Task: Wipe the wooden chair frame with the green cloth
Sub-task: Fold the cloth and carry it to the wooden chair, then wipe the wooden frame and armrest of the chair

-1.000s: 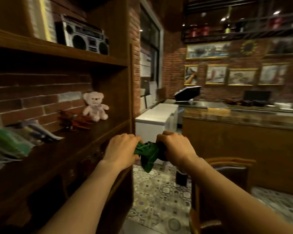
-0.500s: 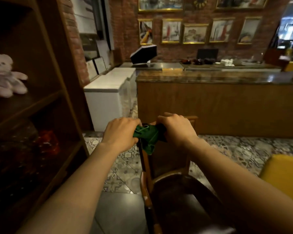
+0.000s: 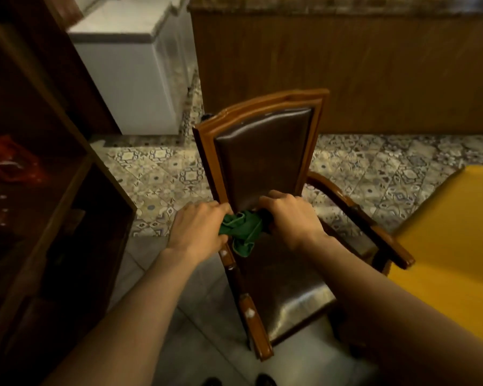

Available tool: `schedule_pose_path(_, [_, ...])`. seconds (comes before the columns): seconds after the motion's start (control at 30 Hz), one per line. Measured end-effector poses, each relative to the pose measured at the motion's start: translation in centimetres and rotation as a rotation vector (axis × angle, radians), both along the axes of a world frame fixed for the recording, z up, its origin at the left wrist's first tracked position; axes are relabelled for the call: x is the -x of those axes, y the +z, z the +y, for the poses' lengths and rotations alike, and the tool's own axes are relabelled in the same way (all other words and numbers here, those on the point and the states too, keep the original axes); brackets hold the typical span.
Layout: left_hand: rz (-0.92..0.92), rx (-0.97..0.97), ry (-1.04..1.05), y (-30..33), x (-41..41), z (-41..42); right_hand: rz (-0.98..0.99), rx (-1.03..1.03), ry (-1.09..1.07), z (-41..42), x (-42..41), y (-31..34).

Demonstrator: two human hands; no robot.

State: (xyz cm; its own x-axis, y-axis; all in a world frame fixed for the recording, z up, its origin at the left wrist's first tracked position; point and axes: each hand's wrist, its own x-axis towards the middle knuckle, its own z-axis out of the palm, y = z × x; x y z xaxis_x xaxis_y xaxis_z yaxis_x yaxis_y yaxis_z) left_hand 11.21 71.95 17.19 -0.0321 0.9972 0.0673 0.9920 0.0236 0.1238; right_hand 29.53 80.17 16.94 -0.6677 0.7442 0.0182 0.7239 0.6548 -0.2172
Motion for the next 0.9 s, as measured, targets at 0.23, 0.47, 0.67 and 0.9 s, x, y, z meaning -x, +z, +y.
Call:
schedule_pose_path(0.23, [-0.068, 0.087, -0.062, -8.6, 0.2, -1.5, -0.050, 0.099, -0.115, -3.2, -0.2, -8.4])
schedule_pose_path(0.47, [-0.098, 0.226, -0.107, -18.6, -0.9, -4.3, -0.097, 0.242, -0.193, -7.3, -1.0, -16.8])
schedule_pose_path(0.67, [-0.172, 0.278, -0.100, -24.9, -2.5, -6.8, -0.061, 0.373, -0.212, -10.6, -1.6, -23.0])
schedule_pose_path(0.9, [-0.317, 0.303, -0.134, -28.0, -2.2, -7.6, 0.080, 0.444, -0.149, -14.3, -1.6, -27.0])
